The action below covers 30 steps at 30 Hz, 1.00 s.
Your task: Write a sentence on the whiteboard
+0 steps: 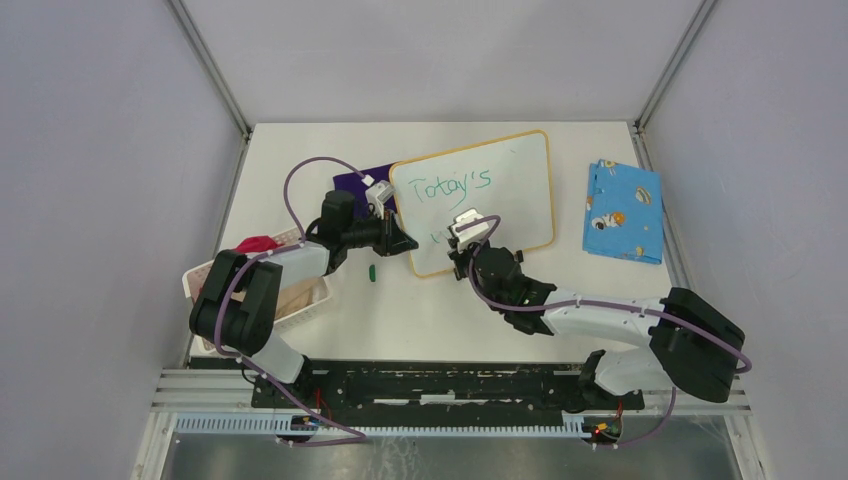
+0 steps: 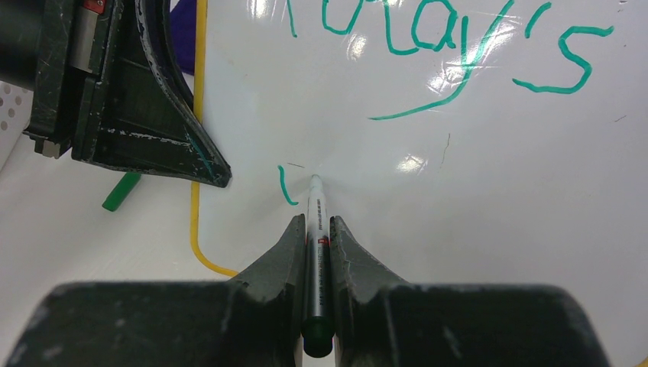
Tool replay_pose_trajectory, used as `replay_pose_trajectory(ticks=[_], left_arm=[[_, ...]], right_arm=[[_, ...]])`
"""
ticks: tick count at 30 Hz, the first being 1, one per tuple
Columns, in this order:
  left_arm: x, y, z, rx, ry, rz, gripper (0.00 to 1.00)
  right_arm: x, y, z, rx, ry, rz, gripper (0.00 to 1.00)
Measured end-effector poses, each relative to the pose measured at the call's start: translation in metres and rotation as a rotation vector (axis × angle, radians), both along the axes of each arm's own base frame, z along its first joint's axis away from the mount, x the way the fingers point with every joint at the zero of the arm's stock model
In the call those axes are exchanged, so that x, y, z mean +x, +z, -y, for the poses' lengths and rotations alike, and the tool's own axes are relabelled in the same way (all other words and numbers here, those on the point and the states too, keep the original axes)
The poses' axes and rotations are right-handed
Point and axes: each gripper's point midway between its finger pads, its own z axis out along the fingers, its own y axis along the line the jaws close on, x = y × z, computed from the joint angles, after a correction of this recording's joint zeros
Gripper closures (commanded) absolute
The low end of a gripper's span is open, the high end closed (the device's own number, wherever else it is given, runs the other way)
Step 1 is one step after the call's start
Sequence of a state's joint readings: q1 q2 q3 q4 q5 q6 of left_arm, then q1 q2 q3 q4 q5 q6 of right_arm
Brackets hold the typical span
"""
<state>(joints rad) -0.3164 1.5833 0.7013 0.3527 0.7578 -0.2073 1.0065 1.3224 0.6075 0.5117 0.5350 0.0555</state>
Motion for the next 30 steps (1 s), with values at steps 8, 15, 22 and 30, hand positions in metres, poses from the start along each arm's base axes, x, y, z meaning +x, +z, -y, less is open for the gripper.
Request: replay_pose_trajectory(ticks=[8, 15, 22, 30], left_arm=[[0.000, 0.000, 0.000, 0.000, 0.000, -0.001, 0.98], [0.000, 0.000, 0.000, 0.001, 0.001, -0.001, 0.98], [0.000, 0.000, 0.000, 0.002, 0.002, -0.001, 0.98], [0.000, 0.000, 0.000, 0.002, 0.001, -0.002, 0.98]], right_arm=[[0.000, -0.003, 0.000, -0.003, -0.001, -0.005, 1.00], [-0.002, -0.008, -0.001, 0.005, 0.008, -0.021, 1.00], [-0.011, -0.023, 0.003, -0.001, 0.033, -0.054, 1.00], [-0.018, -0.031, 0.000, -0.003, 0.068, -0.083, 1.00]])
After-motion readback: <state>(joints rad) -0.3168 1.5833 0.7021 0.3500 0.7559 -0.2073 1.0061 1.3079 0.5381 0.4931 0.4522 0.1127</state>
